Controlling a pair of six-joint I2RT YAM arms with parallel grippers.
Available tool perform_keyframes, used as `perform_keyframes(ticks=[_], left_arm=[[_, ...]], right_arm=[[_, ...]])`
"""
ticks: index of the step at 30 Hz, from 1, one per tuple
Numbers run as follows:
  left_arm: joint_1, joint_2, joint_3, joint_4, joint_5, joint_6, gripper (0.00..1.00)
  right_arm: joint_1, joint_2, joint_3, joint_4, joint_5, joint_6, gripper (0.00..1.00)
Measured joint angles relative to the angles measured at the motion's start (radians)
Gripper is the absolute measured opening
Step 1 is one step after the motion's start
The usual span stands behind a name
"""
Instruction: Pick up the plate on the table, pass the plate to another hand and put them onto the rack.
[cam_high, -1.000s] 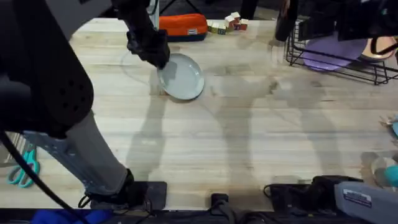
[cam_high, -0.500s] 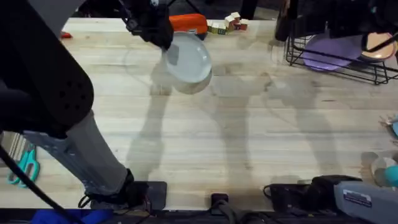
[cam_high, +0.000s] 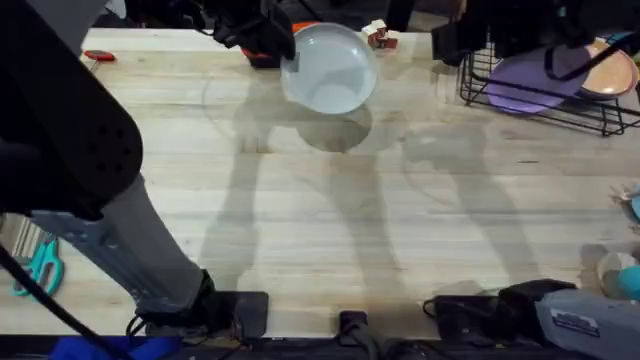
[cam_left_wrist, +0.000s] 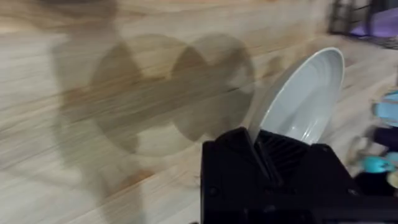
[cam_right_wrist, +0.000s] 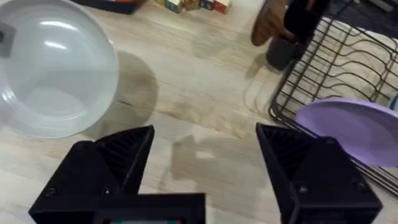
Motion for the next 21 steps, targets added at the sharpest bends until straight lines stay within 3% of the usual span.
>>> perform_keyframes(ticks=[8,21], left_arm=[[0.035,0.000,0.000,0.014,0.135,-0.022,0.041],[0.036,0.000,0.000,0.011,0.163,-0.038,0.041]], right_arm=[[0.041,0.000,0.000,0.029,0.000,0.079,0.995],[0.063,0.000,0.000,0.081,-0.138,0.272,0.995]])
